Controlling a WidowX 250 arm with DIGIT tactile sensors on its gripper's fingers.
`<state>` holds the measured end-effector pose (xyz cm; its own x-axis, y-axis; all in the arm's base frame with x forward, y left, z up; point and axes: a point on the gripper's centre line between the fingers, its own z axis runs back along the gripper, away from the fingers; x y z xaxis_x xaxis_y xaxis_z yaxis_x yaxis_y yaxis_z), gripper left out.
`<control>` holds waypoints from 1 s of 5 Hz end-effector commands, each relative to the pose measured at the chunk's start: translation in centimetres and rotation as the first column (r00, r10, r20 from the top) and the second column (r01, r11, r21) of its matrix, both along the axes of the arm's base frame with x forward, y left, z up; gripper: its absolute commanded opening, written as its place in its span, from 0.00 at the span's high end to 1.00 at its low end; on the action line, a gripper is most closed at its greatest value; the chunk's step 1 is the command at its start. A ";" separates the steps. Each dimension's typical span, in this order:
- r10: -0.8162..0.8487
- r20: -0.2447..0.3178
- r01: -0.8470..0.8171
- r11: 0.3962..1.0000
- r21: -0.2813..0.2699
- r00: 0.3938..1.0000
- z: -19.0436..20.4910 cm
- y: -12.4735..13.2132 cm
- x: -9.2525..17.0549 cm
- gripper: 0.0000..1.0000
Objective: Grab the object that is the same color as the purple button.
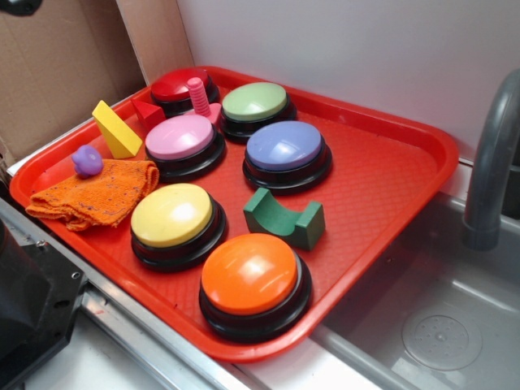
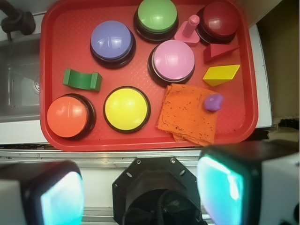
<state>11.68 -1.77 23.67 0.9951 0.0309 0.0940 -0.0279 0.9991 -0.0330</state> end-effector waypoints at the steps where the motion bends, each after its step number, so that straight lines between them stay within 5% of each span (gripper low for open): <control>1: 0.000 0.000 0.000 1.000 0.000 1.000 0.0 0.0 0.0 0.00; 4: 0.453 0.024 -0.454 0.889 0.061 0.891 -6.0 5.9 0.8 0.00; 5: 0.607 0.097 -0.615 0.779 0.121 0.789 -10.2 9.2 1.4 0.00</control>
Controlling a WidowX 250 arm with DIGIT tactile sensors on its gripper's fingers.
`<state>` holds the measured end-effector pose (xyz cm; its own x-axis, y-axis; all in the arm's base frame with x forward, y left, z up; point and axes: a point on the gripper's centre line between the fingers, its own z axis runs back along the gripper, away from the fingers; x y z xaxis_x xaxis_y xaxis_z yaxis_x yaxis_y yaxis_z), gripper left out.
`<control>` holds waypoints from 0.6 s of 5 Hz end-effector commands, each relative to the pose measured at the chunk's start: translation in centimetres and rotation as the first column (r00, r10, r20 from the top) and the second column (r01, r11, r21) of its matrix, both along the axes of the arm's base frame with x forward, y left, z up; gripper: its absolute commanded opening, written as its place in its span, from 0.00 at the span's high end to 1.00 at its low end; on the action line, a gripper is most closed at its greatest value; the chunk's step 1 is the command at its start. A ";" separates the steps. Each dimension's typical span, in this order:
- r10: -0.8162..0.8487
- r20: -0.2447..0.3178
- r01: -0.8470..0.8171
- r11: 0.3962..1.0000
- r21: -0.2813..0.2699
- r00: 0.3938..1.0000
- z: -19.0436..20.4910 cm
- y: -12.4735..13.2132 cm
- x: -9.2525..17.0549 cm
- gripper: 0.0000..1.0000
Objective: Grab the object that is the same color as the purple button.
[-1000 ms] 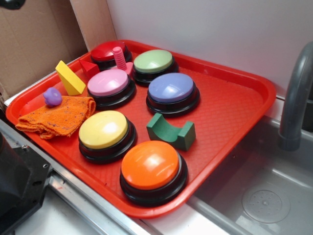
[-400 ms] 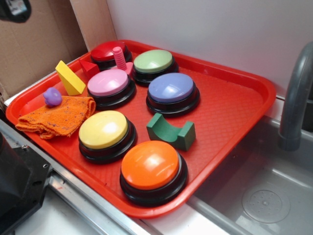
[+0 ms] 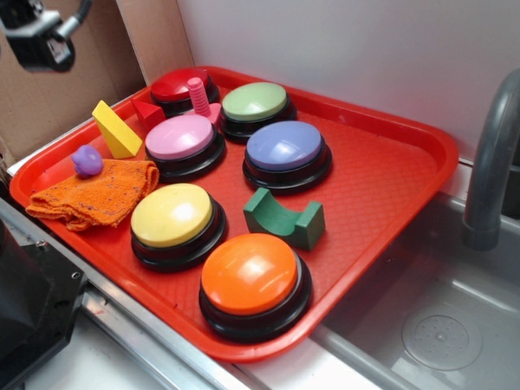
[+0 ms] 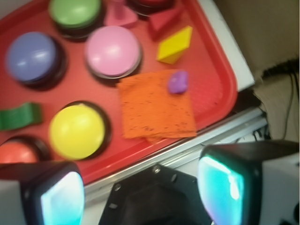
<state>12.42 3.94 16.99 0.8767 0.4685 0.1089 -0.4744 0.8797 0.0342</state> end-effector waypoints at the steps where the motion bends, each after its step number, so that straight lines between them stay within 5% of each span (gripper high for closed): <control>1: 0.280 0.092 -0.289 0.950 0.119 0.956 -6.2 5.9 0.9 0.00; 2: 0.338 0.152 -0.357 0.927 0.118 0.929 -8.4 8.1 1.3 0.00; 3: 0.355 0.151 -0.374 0.919 0.127 0.923 -10.0 9.3 2.0 0.00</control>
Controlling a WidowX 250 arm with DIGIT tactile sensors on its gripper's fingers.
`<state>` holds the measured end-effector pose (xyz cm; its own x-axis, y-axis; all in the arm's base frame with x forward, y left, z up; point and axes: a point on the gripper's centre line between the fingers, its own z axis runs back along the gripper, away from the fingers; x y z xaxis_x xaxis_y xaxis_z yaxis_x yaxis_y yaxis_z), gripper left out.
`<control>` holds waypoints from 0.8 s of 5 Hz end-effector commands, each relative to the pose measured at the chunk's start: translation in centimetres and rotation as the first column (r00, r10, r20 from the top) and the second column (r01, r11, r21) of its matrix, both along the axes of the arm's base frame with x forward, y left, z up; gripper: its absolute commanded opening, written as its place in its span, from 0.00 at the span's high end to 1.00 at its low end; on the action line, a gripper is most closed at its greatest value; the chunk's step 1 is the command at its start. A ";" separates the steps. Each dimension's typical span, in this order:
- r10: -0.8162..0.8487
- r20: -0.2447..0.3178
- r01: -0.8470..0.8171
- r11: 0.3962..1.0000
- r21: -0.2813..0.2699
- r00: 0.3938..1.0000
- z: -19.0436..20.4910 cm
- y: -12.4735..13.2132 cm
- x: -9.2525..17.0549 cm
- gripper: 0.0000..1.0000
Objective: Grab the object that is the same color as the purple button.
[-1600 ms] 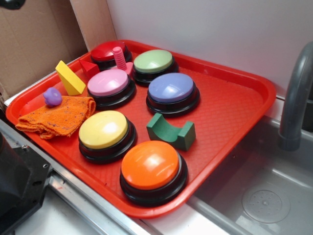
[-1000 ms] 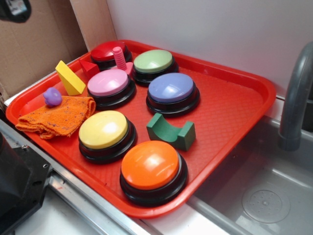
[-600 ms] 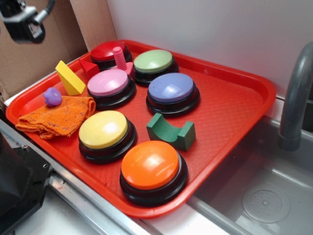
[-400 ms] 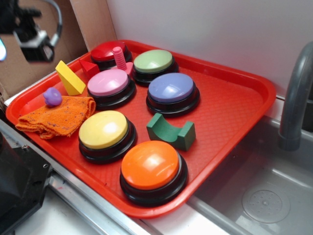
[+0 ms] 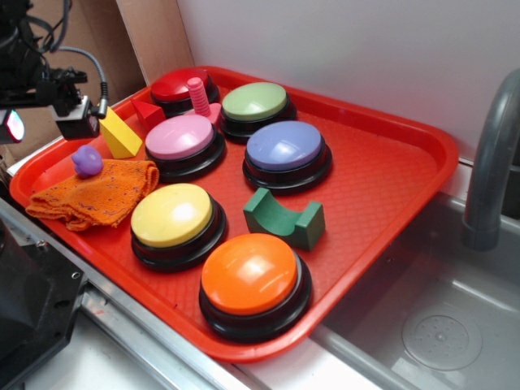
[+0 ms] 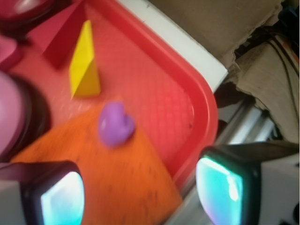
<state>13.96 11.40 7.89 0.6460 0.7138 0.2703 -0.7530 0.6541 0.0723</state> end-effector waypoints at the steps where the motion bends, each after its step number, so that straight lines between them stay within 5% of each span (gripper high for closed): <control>1: 0.022 0.018 -0.022 0.999 0.029 1.000 -2.0 2.4 1.0 0.00; 4: -0.061 0.064 0.065 0.997 -0.050 0.996 -4.3 2.0 1.8 0.00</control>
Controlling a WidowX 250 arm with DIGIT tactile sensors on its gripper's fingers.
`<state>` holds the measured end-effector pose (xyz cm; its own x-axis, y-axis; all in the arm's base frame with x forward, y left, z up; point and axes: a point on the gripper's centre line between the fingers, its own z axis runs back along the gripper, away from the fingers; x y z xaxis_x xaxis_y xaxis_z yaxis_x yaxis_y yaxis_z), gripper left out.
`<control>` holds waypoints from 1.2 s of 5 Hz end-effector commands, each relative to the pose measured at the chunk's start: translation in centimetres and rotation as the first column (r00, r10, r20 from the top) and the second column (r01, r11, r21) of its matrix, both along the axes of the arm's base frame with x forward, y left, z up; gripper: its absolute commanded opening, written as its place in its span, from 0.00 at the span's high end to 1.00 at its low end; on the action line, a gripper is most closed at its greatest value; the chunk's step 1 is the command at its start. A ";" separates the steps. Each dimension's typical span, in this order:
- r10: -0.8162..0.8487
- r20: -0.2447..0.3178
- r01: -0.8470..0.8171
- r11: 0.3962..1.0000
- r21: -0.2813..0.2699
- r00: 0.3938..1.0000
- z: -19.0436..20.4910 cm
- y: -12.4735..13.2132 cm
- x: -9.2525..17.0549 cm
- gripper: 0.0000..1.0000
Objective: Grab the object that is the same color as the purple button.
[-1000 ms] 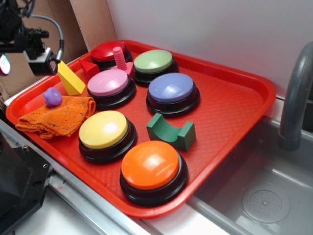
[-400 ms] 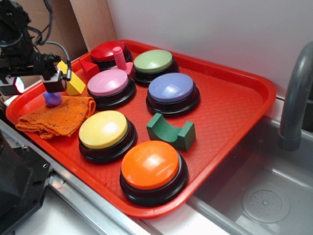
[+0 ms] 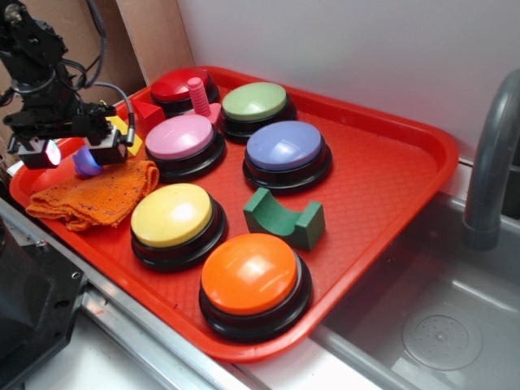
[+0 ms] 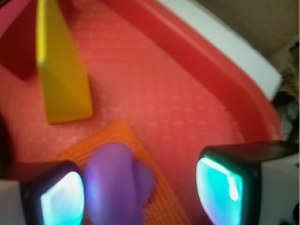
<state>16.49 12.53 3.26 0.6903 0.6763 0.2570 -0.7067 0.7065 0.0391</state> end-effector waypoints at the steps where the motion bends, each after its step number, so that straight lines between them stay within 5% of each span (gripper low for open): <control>1: 0.013 0.056 -0.011 0.999 -0.033 0.998 0.2 0.7 -0.8 1.00; 4: -0.010 0.065 0.012 1.000 -0.026 0.998 1.9 0.3 -0.8 1.00; 6: -0.102 -0.087 0.102 0.995 -0.015 0.991 9.4 -2.1 0.3 1.00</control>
